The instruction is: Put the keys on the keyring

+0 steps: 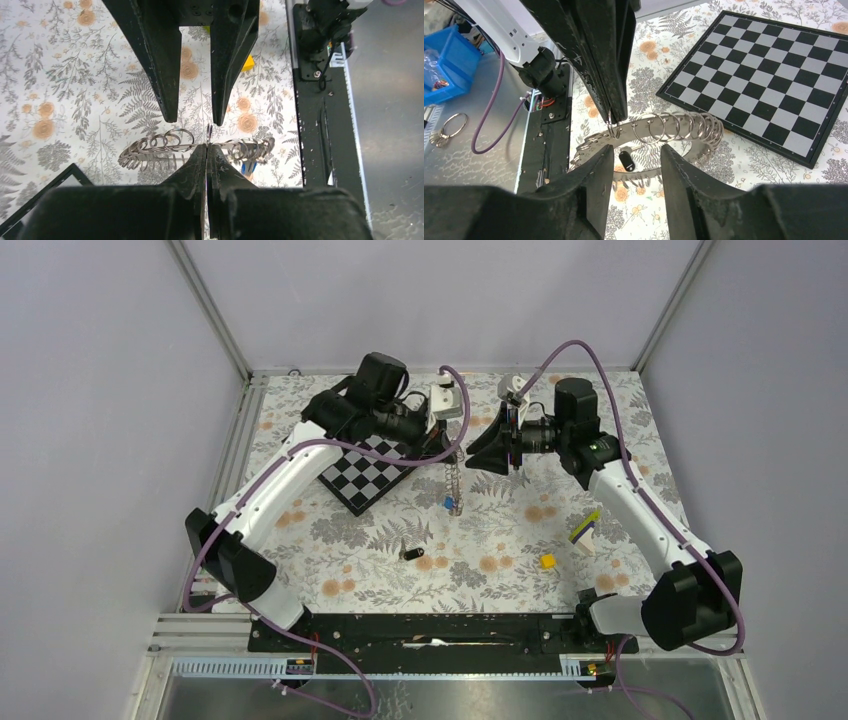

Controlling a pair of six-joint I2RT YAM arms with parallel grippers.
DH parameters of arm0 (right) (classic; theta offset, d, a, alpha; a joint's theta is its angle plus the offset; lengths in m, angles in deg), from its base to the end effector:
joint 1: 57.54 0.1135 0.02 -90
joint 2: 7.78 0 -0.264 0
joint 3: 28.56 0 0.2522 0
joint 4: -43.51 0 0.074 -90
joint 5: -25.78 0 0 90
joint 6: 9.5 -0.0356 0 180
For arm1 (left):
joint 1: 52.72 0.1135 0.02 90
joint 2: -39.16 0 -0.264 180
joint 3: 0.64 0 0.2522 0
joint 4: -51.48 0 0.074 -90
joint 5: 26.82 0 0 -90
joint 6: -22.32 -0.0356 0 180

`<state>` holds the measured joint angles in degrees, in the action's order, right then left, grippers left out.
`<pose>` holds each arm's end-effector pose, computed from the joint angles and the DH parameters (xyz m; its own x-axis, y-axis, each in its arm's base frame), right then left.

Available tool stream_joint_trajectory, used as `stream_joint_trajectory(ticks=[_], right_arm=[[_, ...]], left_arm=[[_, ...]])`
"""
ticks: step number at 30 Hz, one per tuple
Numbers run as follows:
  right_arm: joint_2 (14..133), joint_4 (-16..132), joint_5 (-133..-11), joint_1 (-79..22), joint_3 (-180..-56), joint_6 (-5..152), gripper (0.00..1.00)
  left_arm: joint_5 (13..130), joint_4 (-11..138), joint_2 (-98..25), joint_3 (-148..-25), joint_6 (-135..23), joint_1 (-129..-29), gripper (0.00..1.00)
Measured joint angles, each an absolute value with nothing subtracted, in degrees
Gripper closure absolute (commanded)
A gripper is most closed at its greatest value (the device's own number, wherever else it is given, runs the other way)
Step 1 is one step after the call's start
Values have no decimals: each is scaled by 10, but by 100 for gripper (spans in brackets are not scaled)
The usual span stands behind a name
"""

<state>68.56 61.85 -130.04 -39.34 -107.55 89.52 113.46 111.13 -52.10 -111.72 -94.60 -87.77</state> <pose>0.2700 0.1229 0.3577 -0.1029 -0.1014 -0.9895 -0.9906 0.1001 0.0927 0.2605 -0.2162 0.4010 -0.0824 0.4113 -0.9078 0.9958 -0.0025 -0.0916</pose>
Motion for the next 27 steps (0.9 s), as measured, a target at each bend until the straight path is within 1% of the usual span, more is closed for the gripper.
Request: stream_joint_trajectory(ticks=[6,12,27], right_arm=[[678,657,-1298,-393,-1075,931,48],[678,657,-1299,-391,-1075,932,47],[678,658,-1297,-380,-1065,938,54]], left_arm=[[1062,1170,-522,-1150,-1003,-914,100],[1039,1191,-536,-1153,-1011,-927,100],[1036,1192,-557,-1159,-993,-928,100]])
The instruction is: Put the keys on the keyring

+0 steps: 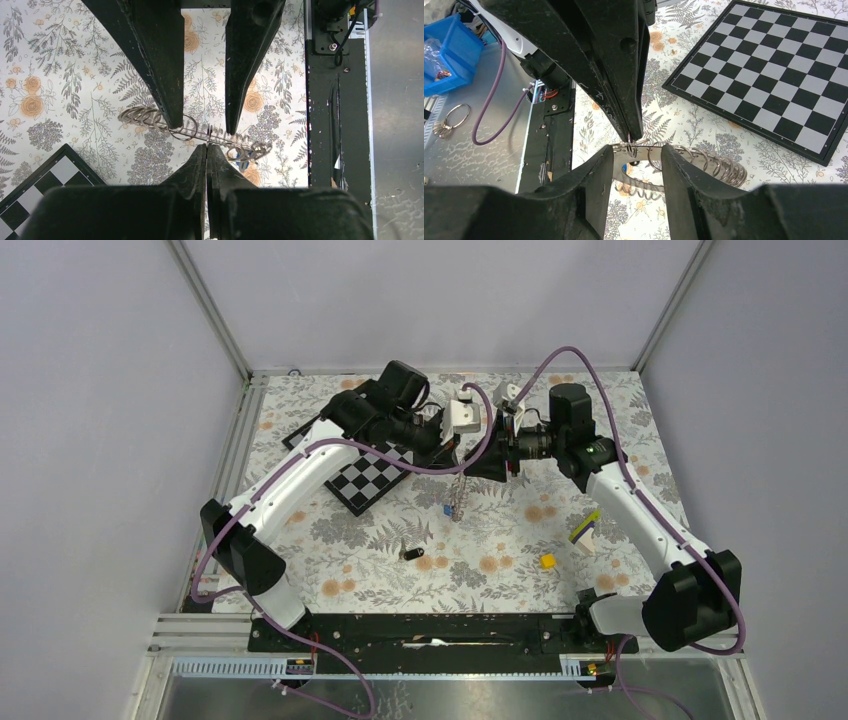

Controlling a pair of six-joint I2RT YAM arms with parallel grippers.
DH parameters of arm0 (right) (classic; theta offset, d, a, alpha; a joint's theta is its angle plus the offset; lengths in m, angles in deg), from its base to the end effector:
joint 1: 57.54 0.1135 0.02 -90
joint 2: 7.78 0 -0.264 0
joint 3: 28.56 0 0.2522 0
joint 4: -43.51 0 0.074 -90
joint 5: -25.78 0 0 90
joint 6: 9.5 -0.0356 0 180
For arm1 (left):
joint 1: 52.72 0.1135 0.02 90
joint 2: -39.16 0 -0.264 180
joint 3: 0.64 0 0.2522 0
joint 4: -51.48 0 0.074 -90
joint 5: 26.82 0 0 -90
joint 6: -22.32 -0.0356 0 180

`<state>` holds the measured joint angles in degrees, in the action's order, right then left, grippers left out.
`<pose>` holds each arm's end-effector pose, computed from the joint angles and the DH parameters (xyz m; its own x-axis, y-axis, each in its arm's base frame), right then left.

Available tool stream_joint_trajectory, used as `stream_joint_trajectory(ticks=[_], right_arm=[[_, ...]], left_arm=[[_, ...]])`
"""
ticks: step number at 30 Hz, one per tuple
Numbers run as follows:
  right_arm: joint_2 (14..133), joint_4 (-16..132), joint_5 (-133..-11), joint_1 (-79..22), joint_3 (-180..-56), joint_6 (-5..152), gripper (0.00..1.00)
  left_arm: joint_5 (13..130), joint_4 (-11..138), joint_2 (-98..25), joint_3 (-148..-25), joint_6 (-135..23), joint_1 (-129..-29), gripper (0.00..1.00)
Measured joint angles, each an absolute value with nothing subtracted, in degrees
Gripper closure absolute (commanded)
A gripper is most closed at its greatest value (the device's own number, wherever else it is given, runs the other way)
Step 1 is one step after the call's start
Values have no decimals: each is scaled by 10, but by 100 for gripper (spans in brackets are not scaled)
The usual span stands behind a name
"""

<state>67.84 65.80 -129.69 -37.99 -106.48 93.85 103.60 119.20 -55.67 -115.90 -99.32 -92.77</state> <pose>0.2623 0.1275 0.3490 -0.0953 -0.1356 -0.9862 -0.9934 0.0759 0.0856 0.2509 -0.2410 0.3903 -0.0453 0.5598 -0.8274 0.9987 0.0072 -0.0498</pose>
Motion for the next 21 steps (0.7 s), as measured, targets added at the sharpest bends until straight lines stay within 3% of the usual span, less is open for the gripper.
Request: stream_joint_trajectory(ticks=[9,16,21], right_arm=[[679,658,-1292,-374,-1062,940,66],[679,655,-1288,-371,-1062,938,98],[679,648,-1288,-369,-1060,935,100]], left_arm=[[1042,1182,-557,-1159,-982,-928,100],[1045,1181,-557,-1159,-977,-928,100],[1055,1174,-557,-1152,-974,-919,98]])
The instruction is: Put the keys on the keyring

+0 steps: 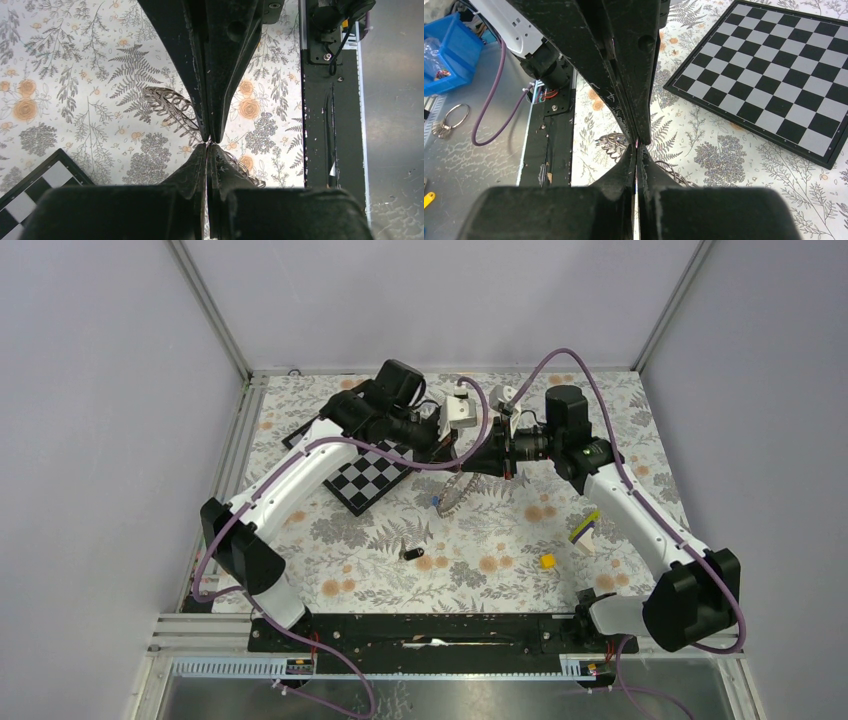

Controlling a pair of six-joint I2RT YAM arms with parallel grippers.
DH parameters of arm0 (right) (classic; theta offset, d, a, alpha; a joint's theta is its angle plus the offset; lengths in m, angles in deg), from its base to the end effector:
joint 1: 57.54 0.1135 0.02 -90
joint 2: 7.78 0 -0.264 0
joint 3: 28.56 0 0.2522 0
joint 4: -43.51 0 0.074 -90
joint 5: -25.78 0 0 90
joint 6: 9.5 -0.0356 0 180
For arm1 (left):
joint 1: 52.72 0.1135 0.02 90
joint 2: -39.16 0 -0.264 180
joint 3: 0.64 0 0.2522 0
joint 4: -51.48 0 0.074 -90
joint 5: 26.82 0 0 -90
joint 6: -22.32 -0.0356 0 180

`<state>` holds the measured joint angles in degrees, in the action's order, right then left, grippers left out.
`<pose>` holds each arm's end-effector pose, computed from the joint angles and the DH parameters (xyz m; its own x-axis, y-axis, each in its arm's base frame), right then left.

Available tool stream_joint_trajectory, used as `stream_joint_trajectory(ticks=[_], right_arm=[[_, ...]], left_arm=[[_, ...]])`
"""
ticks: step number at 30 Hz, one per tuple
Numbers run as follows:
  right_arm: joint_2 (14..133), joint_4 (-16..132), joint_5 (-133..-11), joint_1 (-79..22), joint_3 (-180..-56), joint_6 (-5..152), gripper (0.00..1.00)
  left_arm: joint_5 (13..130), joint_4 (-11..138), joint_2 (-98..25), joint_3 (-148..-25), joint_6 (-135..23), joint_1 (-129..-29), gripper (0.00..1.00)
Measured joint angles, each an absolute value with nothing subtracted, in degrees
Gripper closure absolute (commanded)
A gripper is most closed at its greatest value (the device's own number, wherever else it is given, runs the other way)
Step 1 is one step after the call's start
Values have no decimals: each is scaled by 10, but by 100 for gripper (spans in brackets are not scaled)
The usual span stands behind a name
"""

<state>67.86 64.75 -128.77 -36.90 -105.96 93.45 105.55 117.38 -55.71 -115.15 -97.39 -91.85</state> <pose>0.2608 0.1326 0.3472 -0.0917 -0.1374 -0.9863 -0.9939 0.0731 0.0822 0.2558 -0.2390 0.3888 -0.0766 0.5343 -0.8418 0.9966 0.0164 -0.0802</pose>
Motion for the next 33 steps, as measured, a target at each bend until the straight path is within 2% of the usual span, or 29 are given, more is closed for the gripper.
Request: stream_joint_trajectory(ticks=[7,16,33], right_arm=[[685,625,-1288,-369,-1050,890,100],[689,551,-1306,-372,-1039,825,100],[689,534,-1313,-375,-1030,795,100]], left_arm=[[1136,1095,-534,-1073,-956,-881,86],[1186,1042,-516,-1045,-943,-861,84],[1202,1019,-516,-1039,-931,-861,83]])
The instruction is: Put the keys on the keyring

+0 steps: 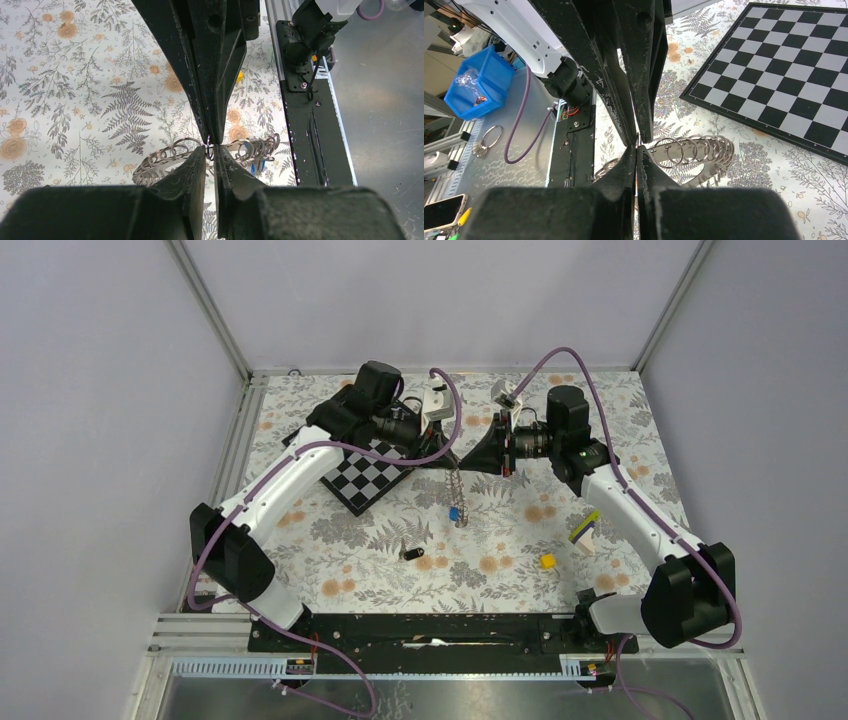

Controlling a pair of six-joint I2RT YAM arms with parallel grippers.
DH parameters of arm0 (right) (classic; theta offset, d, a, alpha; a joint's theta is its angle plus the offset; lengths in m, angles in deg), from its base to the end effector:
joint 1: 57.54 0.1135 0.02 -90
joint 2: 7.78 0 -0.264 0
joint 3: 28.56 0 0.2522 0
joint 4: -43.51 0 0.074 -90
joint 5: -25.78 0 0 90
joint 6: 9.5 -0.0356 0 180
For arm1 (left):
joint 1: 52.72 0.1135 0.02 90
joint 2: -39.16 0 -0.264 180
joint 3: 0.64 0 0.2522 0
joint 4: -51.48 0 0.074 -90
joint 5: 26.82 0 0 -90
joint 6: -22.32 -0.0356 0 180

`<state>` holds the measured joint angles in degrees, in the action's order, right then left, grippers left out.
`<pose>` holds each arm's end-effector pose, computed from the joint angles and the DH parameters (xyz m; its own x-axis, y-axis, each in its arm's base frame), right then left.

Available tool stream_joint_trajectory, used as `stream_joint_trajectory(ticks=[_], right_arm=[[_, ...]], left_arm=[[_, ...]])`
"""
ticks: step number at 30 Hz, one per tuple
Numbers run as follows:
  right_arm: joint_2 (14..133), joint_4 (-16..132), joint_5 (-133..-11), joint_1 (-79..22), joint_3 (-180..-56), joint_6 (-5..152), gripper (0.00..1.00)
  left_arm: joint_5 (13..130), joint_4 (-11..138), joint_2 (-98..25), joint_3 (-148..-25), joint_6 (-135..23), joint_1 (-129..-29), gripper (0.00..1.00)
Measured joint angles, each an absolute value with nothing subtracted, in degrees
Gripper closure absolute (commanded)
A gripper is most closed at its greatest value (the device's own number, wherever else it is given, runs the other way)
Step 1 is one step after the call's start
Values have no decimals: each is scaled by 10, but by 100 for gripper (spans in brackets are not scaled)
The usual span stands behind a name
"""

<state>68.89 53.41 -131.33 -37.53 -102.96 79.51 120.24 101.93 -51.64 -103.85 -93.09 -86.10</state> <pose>0.2679 0.1324 0.3419 -0.2150 -0.0711 -0.9740 -0.9757 0.0586 0.2111 0.2704 -0.2139 0.3741 -0.0996 0.3450 -0.9333 0.9896 -0.0638 -0.1292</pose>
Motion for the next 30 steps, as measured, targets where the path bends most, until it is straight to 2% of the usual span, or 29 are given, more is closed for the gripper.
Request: stream_joint_trajectory(ticks=[5,12,27,30], right_arm=[[689,527,-1314,-377,-1028,789,100],[689,519,-1314,-377,-1028,786,100],[689,509,-1315,-378,-1025,782,100],[689,506,-1317,-378,-1024,783,100]], left_arm=[[1203,1016,-516,-1038,-931,-861,77],[1205,1015,-516,-1030,-931,-861,77],[1205,1016,-516,-1029,-928,-860,100],[1206,1016,-516,-1029,-926,-860,100]])
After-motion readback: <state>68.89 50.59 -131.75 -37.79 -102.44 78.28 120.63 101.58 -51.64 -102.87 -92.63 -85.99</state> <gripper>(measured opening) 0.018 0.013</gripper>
